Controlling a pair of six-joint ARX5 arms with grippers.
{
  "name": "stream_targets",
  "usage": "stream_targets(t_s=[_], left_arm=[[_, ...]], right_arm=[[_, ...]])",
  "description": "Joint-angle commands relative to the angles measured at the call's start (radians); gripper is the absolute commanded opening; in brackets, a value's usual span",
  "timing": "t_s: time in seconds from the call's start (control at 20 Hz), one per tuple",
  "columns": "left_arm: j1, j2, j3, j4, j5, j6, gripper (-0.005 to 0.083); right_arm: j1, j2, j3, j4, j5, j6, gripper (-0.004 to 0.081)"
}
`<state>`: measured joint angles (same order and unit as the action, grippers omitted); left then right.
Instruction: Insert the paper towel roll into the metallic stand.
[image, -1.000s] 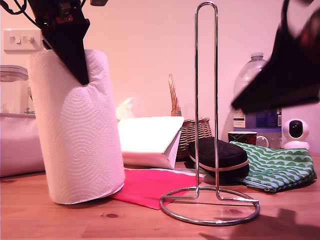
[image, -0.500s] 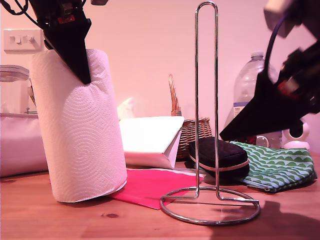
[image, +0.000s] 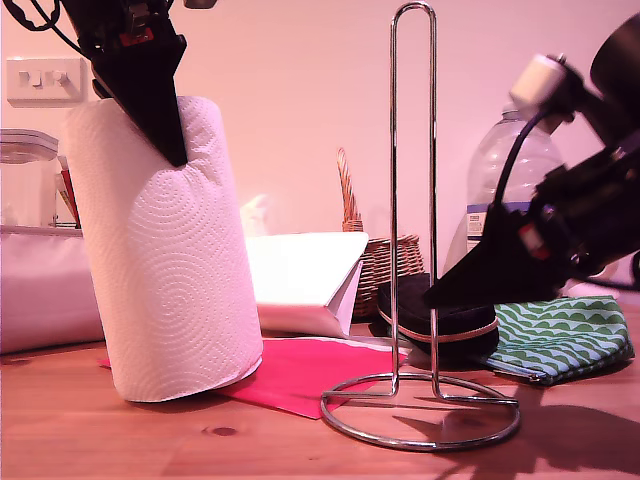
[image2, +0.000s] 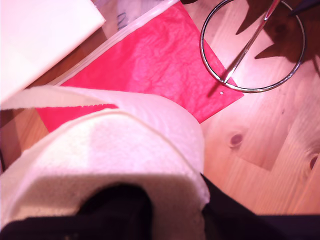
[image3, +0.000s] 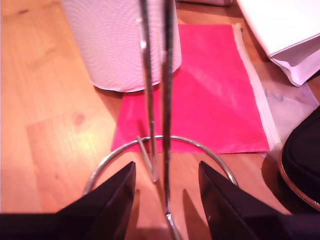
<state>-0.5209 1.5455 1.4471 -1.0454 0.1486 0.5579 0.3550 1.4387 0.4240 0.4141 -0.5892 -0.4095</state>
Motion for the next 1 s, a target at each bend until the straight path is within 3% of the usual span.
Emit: stream_targets(t_s=[0.0,0.3,0.6,0.95], left_arm=[[0.004,-0.023,-0.013,0.016,0.005,-0.001,-0.0022],[0.004,-0.023,-0.013,0.023,0.005,-0.001,-0.0022],[0.004,-0.023,-0.013,0.029,0.005,-0.001,-0.0022],[0.005,-0.023,-0.013,0.030,0.004,-0.001,-0.0022]], right_arm=[[0.003,0.055,0.018,0.010,-0.006,-0.014,0.0351],[0.003,0.198,0.073,0.102,-0.093,0.002,0.0350],[0.006,0.304,0.101,0.106,-0.139,0.002,0.0327],[0.011,0.332,0.102,0.128,-0.142,0.022,0.0186]])
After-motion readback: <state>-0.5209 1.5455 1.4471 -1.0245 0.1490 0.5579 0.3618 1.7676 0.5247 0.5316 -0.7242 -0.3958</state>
